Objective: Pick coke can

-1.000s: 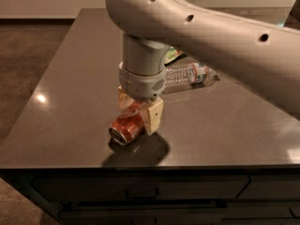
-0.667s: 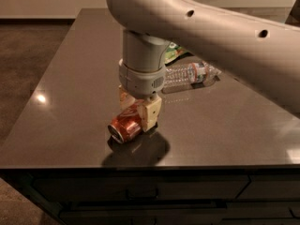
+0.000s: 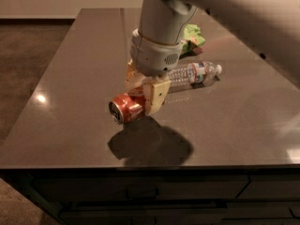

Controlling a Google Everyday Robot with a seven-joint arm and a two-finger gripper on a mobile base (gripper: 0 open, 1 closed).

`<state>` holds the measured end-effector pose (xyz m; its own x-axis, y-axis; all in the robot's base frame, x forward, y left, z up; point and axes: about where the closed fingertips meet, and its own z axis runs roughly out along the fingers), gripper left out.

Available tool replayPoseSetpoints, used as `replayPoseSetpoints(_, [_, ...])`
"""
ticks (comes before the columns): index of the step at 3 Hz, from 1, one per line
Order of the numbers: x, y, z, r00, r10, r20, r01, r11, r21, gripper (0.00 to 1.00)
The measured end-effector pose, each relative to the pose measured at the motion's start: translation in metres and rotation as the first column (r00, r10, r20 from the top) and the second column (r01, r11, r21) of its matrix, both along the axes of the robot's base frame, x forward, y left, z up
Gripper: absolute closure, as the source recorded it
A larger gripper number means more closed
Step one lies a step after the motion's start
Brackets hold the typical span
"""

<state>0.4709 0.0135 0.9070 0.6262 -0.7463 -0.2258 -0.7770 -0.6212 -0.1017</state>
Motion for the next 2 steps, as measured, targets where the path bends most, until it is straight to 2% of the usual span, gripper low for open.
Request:
replayPoseSetpoints(1, [0.004,-0.002,0.031,0.9994,-0.035,0.0,0.035,0.997,0.069,1.0])
replayPoseSetpoints(2, [0.012,0.003,0.056,0.9975,-0.064,0.03,0.059,0.988,0.141,1.0])
